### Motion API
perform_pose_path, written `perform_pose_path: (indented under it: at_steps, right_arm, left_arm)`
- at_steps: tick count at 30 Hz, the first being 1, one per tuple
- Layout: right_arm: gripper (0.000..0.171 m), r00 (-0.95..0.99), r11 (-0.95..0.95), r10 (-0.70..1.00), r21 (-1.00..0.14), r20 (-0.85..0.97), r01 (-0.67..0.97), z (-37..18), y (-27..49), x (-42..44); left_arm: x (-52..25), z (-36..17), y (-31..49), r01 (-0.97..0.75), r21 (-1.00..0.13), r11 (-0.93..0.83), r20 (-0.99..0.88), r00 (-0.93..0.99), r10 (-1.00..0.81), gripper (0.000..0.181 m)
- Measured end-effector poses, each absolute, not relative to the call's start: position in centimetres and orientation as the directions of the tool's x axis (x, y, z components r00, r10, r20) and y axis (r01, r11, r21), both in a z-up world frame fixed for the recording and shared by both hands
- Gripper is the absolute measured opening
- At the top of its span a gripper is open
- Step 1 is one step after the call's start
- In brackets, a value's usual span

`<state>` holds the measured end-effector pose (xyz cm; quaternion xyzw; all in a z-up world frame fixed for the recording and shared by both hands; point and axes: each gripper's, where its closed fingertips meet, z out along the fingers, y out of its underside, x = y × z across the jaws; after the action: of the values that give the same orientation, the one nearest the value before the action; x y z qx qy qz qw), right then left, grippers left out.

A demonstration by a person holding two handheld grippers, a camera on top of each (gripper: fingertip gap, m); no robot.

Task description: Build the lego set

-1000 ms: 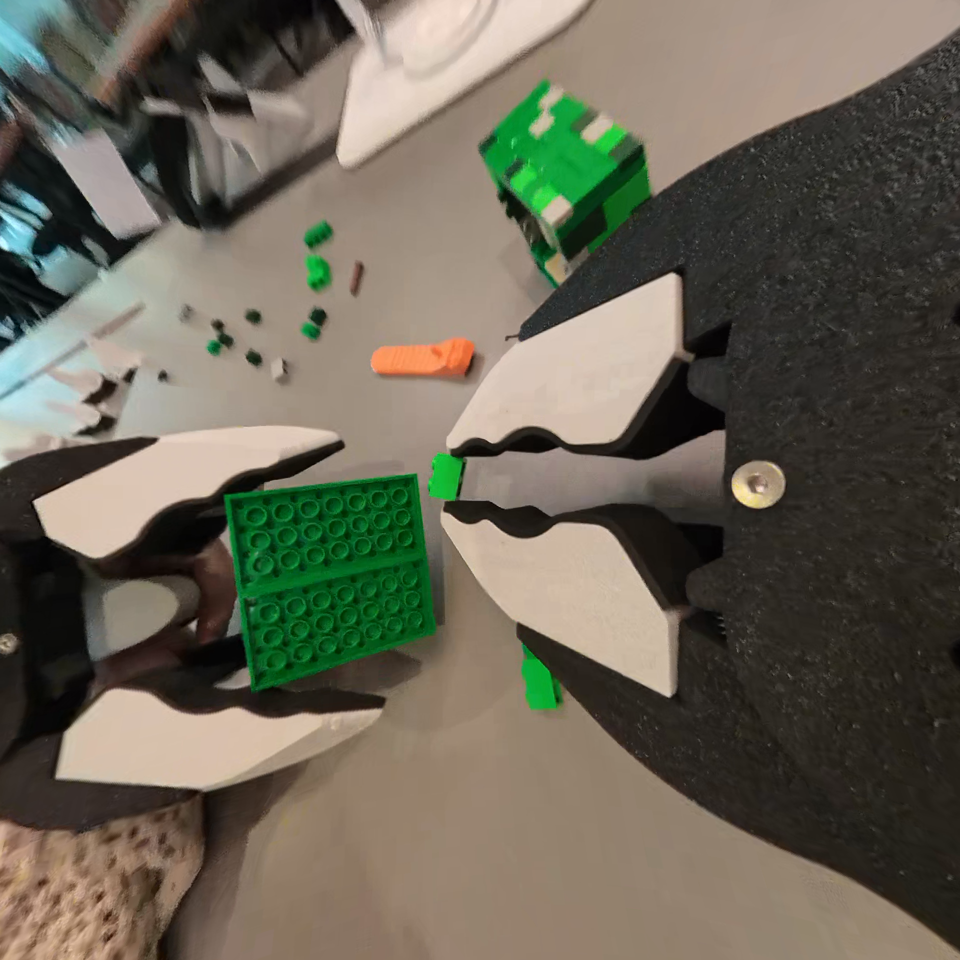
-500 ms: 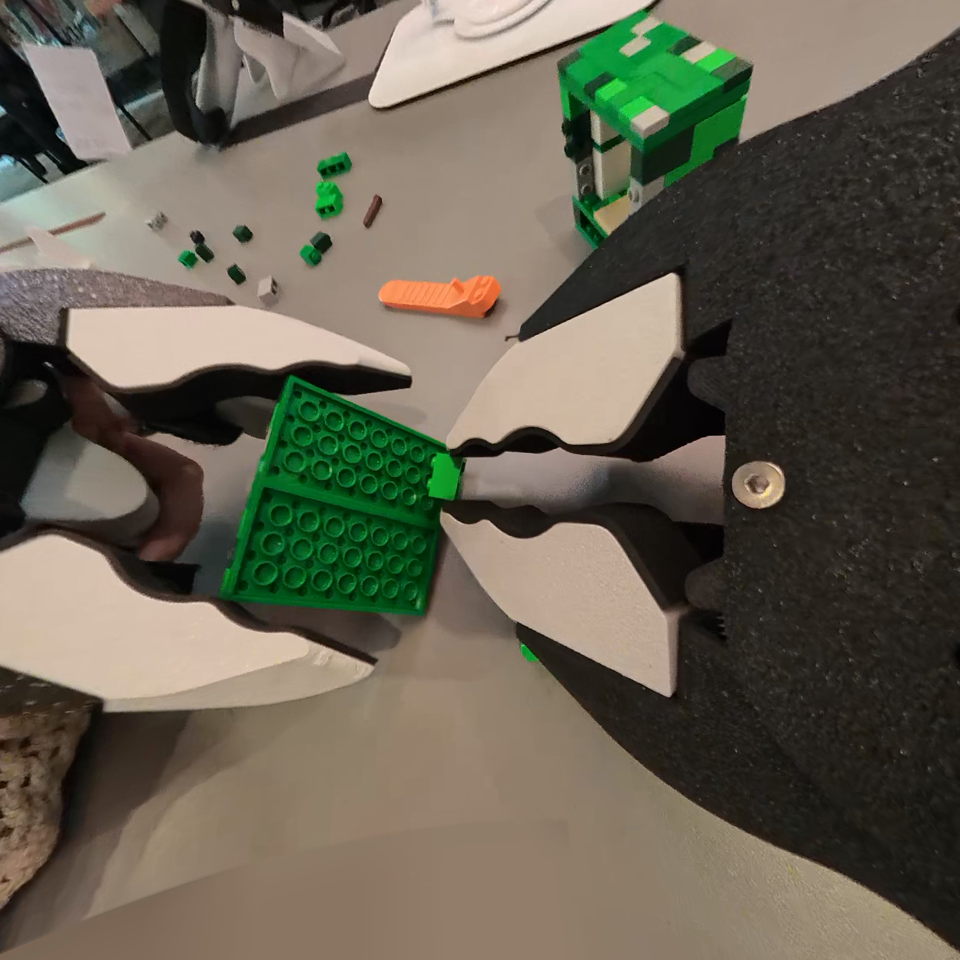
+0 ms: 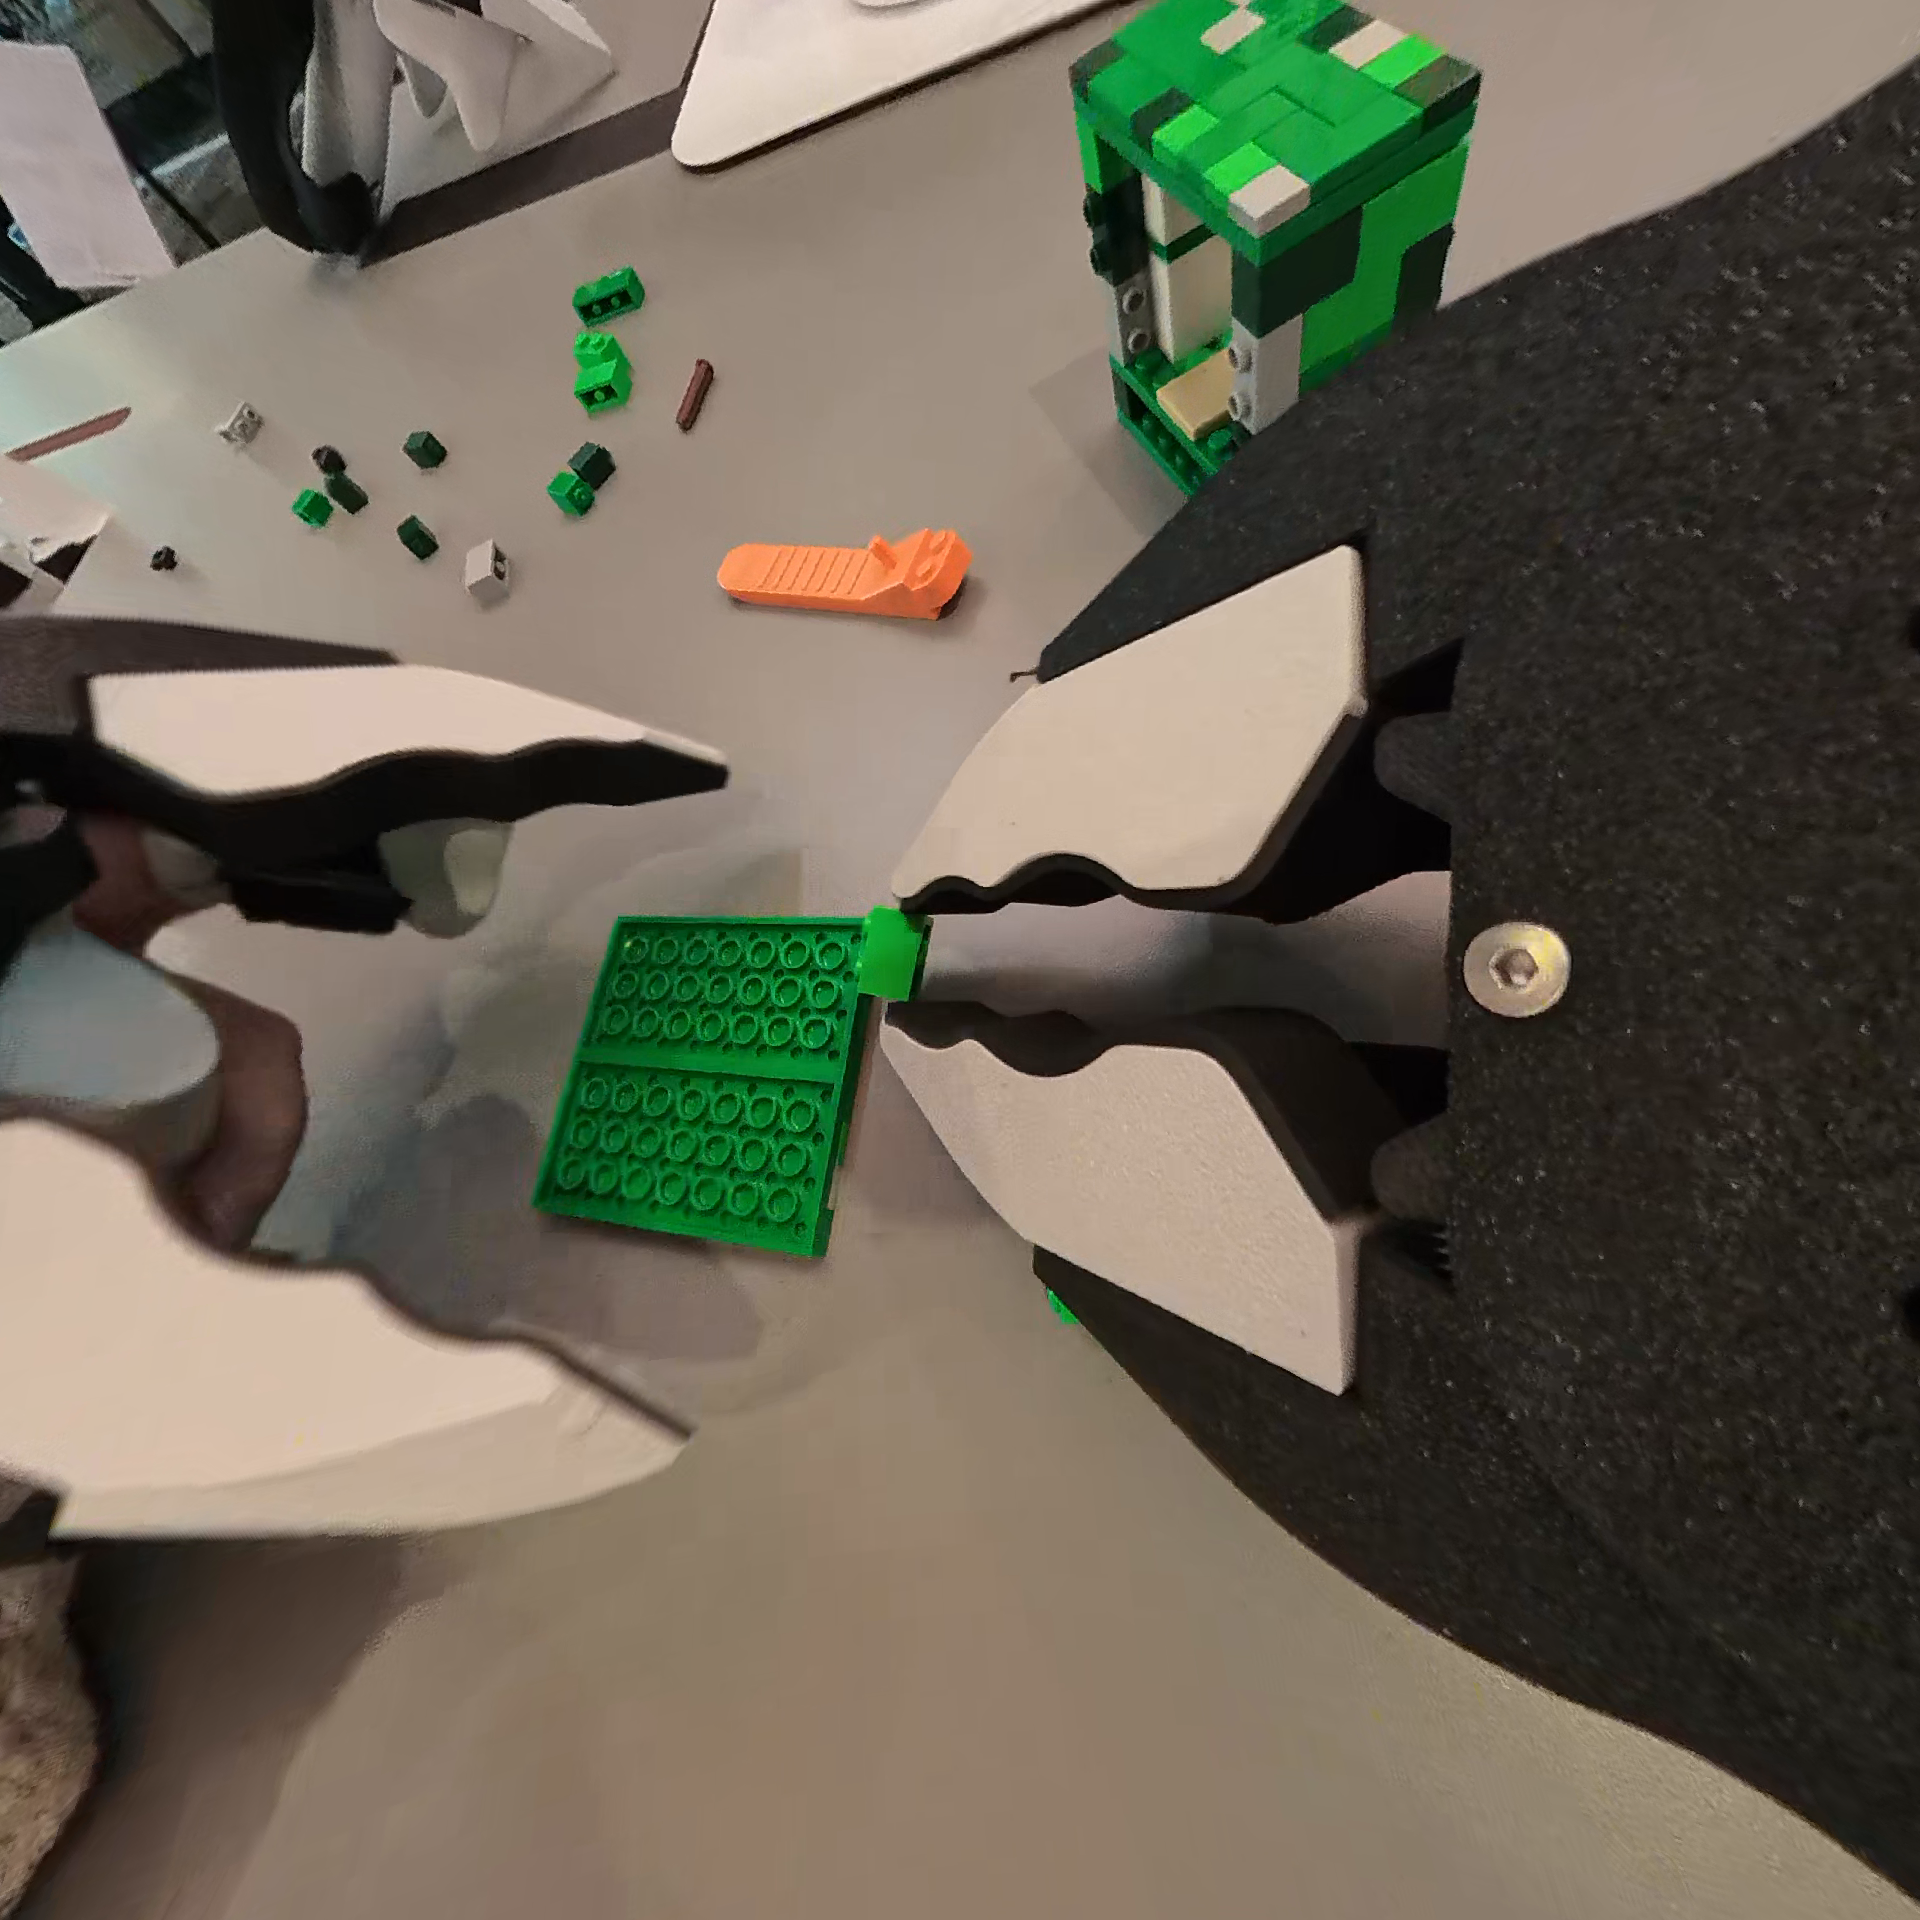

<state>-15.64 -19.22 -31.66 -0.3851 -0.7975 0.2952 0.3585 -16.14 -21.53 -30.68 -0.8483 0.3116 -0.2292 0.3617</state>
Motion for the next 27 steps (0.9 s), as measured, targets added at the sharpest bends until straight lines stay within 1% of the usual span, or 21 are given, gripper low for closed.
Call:
perform_pose_path:
  at_steps: [3, 5, 6, 9, 10, 13, 15, 17, 20, 22, 24, 26, 27]
  right_arm:
    - [0.016, -0.446, 0.517, 0.830, -0.760, 0.334, 0.393, -31.5, -18.9, -15.5]
    - [0.015, -0.445, 0.521, 0.826, -0.771, 0.347, 0.367, -31.1, -19.0, -15.6]
    - [0.015, -0.420, 0.528, 0.823, -0.788, 0.383, 0.317, -30.4, -18.9, -15.7]
    - [0.015, -0.322, 0.521, 0.824, -0.847, 0.466, 0.107, -27.0, -19.2, -15.8]
    - [0.015, -0.297, 0.520, 0.823, -0.852, 0.485, 0.050, -26.1, -19.4, -15.6]
    - [0.015, -0.192, 0.620, 0.767, -0.784, 0.612, -0.021, -24.8, -19.1, -15.4]
    - [0.016, -0.156, 0.693, 0.707, -0.719, 0.690, -0.044, -24.6, -19.3, -15.3]
    - [0.016, -0.150, 0.759, 0.636, -0.648, 0.757, -0.055, -24.8, -19.8, -15.1]
    - [0.016, -0.153, 0.809, 0.569, -0.584, 0.808, -0.069, -25.1, -20.5, -15.1]
    - [0.016, -0.158, 0.822, 0.549, -0.564, 0.821, -0.074, -25.3, -20.8, -15.1]
    - [0.016, -0.172, 0.832, 0.530, -0.548, 0.830, -0.082, -25.5, -21.1, -15.0]
    - [0.016, -0.169, 0.836, 0.521, -0.540, 0.837, -0.094, -25.4, -21.3, -14.9]
    - [0.012, -0.162, 0.819, 0.544, -0.563, 0.823, -0.110, -25.2, -21.4, -14.9]
  left_arm:
    - [-16.9, -30.1, -22.3, -0.409, -0.758, -0.508, 0.125, 0.674, -0.728, 0.116]
    - [-16.9, -29.1, -21.9, -0.379, -0.793, -0.476, 0.113, 0.677, -0.727, 0.108]
    - [-16.6, -28.4, -21.7, -0.346, -0.813, -0.468, 0.129, 0.676, -0.725, 0.105]
    - [-16.2, -26.9, -20.9, -0.223, -0.859, -0.461, 0.167, 0.730, -0.663, 0.084]
    - [-16.0, -26.5, -20.7, -0.169, -0.871, -0.461, 0.194, 0.744, -0.639, 0.079]
    - [-15.2, -24.8, -20.6, 0.023, -0.901, -0.434, 0.309, 0.736, -0.602, 0.055]
    - [-15.3, -24.5, -20.3, 0.080, -0.908, -0.412, 0.329, 0.745, -0.580, 0.043]
    - [-15.1, -24.6, -20.2, 0.080, -0.917, -0.391, 0.314, 0.750, -0.582, 0.037]
    - [-14.4, -25.2, -20.3, 0.055, -0.913, -0.404, 0.309, 0.740, -0.597, 0.029]
    - [-13.9, -25.4, -20.3, 0.036, -0.914, -0.404, 0.298, 0.735, -0.609, 0.022]
    - [-13.9, -25.6, -20.2, 0.014, -0.917, -0.398, 0.274, 0.746, -0.606, 0.010]
    - [-13.8, -25.5, -20.4, -0.004, -0.925, -0.379, 0.252, 0.742, -0.622, 0.009]
    - [-13.9, -25.3, -20.5, -0.007, -0.934, -0.356, 0.235, 0.738, -0.632, 0.007]
